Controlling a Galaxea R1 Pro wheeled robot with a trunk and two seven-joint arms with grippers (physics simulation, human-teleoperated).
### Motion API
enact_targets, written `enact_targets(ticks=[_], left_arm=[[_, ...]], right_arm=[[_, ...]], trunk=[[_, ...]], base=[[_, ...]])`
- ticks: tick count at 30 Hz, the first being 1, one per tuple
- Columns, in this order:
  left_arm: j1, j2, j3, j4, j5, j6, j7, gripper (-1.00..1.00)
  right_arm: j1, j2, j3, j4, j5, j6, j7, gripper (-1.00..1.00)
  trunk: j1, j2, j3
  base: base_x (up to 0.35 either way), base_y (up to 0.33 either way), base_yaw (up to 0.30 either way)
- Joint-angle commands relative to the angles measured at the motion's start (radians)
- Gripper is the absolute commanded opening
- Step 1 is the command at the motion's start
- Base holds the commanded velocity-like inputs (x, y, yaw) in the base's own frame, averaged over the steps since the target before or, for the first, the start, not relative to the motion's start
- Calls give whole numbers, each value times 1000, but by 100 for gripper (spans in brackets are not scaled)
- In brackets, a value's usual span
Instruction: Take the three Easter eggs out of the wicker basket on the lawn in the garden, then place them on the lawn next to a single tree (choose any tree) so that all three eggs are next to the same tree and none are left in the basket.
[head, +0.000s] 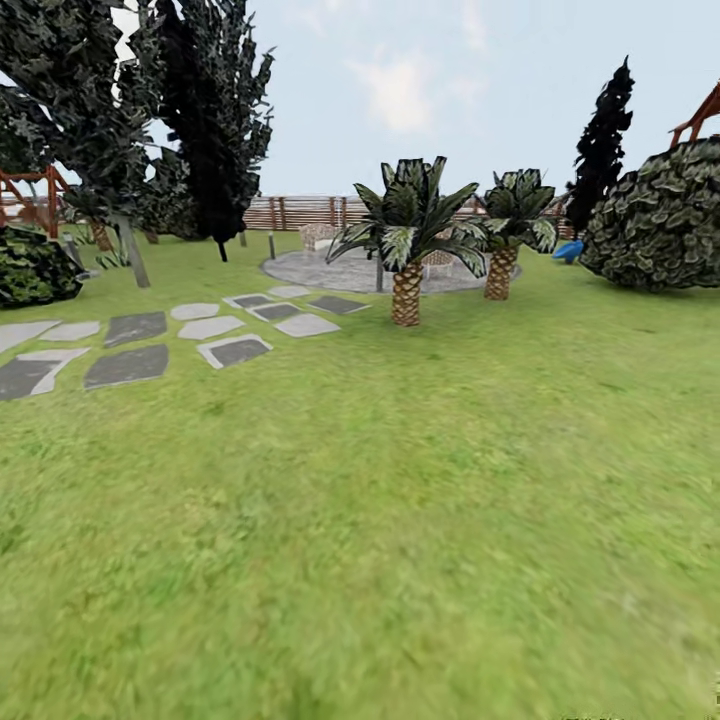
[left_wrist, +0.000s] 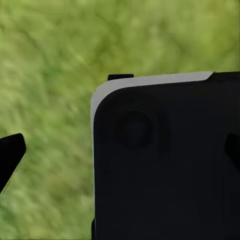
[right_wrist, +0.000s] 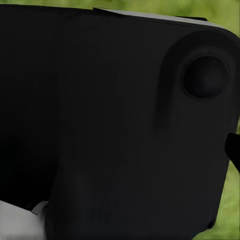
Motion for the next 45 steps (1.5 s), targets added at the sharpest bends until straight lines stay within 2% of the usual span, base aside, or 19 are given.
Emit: enact_targets(ticks=[1,11,45], left_arm=[[0,0,-1,0,0,-3,0,100],[0,0,-1,0,1,-19,0,100],[0,0,-1,0,0,-33,0,100]], right_arm=[[0,0,7,-1,0,-1,0,100],[0,0,7,-1,0,-2,0,100],[0,0,9,-1,0,-2,0,100]], trunk=[[0,0,-1],[0,0,-1],[0,0,-1]], base=[[193,120,-295],[100,34,-295],[-6,7,-283]])
